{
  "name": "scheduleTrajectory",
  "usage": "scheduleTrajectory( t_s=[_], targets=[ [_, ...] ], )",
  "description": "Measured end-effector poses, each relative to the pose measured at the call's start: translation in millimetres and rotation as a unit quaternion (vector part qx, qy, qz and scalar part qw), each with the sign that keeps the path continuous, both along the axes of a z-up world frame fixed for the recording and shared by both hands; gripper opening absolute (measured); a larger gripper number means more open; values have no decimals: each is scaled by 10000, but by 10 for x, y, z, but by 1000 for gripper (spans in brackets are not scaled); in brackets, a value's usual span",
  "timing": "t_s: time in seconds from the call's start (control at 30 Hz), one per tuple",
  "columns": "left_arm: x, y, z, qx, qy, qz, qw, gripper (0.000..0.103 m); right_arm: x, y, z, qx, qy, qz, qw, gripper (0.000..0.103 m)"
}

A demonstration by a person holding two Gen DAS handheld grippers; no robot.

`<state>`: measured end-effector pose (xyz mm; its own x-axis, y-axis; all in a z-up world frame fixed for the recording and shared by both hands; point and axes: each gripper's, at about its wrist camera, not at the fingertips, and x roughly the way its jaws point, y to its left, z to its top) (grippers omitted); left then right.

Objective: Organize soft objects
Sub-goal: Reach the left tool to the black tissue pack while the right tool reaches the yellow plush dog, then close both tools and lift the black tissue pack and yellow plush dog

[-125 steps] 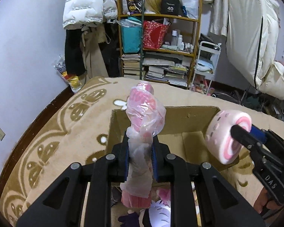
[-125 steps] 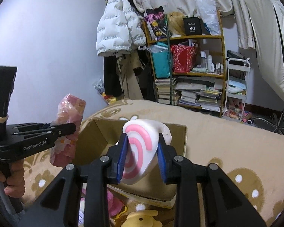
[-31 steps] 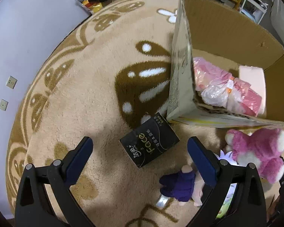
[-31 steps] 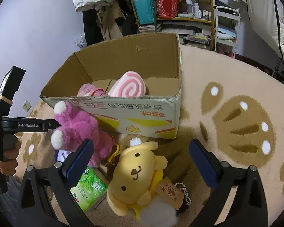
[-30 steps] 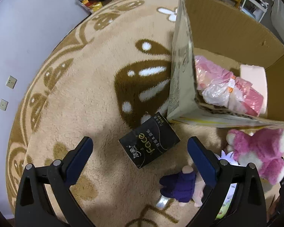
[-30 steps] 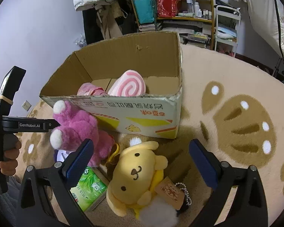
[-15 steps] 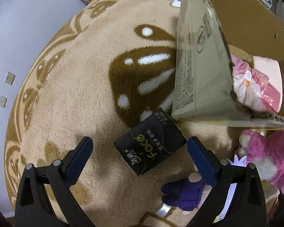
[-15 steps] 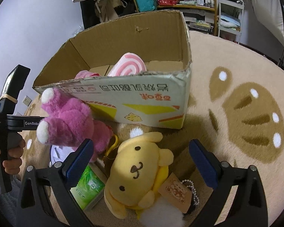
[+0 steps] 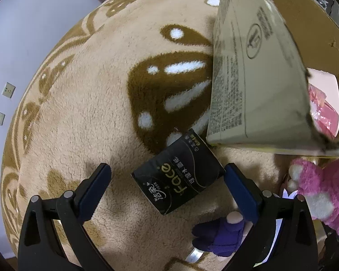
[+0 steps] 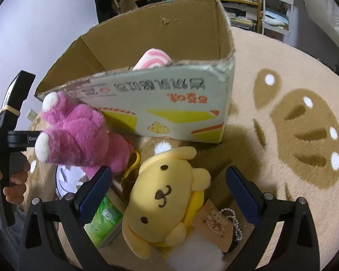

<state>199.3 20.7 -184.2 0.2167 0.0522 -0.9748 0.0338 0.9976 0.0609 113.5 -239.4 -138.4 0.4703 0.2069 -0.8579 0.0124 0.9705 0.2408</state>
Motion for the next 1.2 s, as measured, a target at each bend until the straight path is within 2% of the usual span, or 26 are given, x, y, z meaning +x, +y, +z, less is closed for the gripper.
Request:
scheduleTrajectory(
  t_s=[0.07, 0.27, 0.33, 0.4, 0.5, 0.6, 0.7, 0.9, 1.2],
  targets=[
    [10, -9, 9, -16, -21, -23, 10000, 96, -25, 38, 0, -10, 14, 31, 10000, 103],
    [-22, -67, 10, -44, -35, -188, 9998, 78, -12, 83, -54, -50, 179, 122, 9998, 103],
    [-32, -92, 2, -16, -42, -241, 9997, 78, -9, 94, -77, -74, 242, 153, 9996, 100],
    [-34, -134, 9, -5, -37, -277, 9996, 77, 7, 105, -109, -81, 353, 194, 9992, 87],
    [-53, -152, 18, -25, -23, -269, 9996, 77, 23, 144, -131, -102, 403, 240, 9988, 74],
    [-113, -141, 27, -42, -41, -246, 9997, 77, 18, 170, -105, -165, 326, 276, 9989, 68],
    [-161, -120, 78, -26, -122, -247, 9996, 77, 10, 143, -94, -159, 269, 279, 9991, 64],
    [-265, -93, 198, -15, -278, -248, 9993, 77, -106, 150, 53, -87, -29, 193, 9998, 63],
    [-590, 3, 605, 20, -713, -181, 9973, 77, -312, 108, 409, -116, -667, 57, 9977, 63]
  ],
)
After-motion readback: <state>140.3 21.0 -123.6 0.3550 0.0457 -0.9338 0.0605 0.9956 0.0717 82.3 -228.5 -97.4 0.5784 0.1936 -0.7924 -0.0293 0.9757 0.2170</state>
